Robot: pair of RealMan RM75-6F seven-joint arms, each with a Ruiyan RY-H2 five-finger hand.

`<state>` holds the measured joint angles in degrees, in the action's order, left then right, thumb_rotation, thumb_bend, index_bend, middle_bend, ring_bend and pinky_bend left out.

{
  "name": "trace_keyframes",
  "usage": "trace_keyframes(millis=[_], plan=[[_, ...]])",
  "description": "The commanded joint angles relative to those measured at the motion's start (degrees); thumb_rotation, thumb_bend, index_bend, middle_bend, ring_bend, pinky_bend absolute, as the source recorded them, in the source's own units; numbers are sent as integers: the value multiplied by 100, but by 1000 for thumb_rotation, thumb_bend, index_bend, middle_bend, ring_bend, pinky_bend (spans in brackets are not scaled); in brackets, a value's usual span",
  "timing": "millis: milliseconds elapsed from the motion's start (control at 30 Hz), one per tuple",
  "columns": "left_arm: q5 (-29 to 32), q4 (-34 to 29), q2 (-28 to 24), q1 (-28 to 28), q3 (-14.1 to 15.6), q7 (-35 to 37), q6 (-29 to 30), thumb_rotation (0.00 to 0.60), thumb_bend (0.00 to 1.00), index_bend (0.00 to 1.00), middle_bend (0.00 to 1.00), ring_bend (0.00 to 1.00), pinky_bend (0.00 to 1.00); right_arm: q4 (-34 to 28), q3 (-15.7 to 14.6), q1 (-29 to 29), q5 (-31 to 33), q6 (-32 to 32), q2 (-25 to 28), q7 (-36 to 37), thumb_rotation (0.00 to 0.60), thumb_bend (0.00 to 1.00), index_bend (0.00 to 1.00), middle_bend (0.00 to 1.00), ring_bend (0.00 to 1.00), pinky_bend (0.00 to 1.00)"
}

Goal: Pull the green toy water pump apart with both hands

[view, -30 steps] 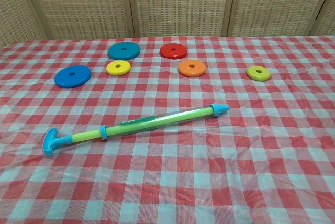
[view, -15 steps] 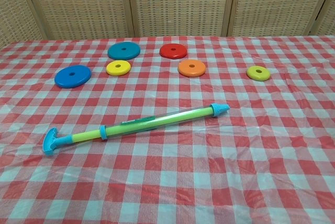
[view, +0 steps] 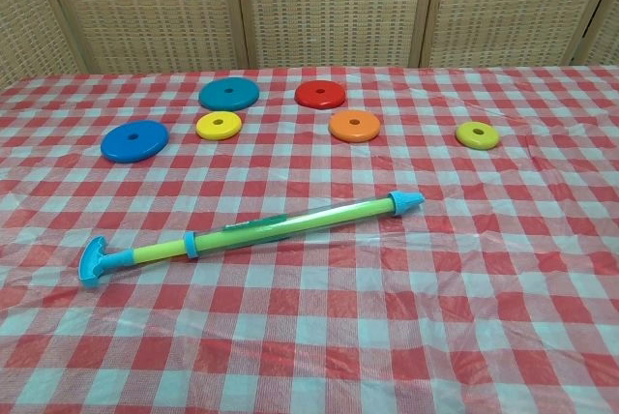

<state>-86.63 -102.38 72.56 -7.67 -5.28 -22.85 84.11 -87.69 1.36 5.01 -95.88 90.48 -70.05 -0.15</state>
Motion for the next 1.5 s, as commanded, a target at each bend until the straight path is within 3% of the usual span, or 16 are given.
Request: trace_keyframes(millis=[33, 200, 433, 933, 1500], plan=[[345, -296, 181, -270, -190, -390, -346, 600, 142, 169, 821, 790, 674, 0, 5, -1, 8, 1, 3, 5, 600, 98, 7, 0, 0, 0], [1043, -596, 507, -644, -377, -1119, -813, 600, 155, 279, 898, 861, 727, -6, 11, -4, 9, 23, 25, 60, 600, 99, 9, 0, 0, 0], [1882, -736, 949, -1032, -561, -1887, -1036, 600, 234, 381, 936, 893, 765, -8, 24, -9, 32, 40, 54, 154, 600, 99, 14, 0, 0, 0], [3499, -312, 2065, -1764, -683, -2969, -910, 600, 255, 377, 944, 901, 770, -19, 19, -12, 6, 74, 90, 282, 600, 98, 14, 0, 0, 0], [4227, 394, 2846, -2240, -717, -3202, -760, 600, 257, 437, 944, 901, 770, 18, 39, -7, 35, 84, 109, 430, 600, 98, 14, 0, 0, 0]])
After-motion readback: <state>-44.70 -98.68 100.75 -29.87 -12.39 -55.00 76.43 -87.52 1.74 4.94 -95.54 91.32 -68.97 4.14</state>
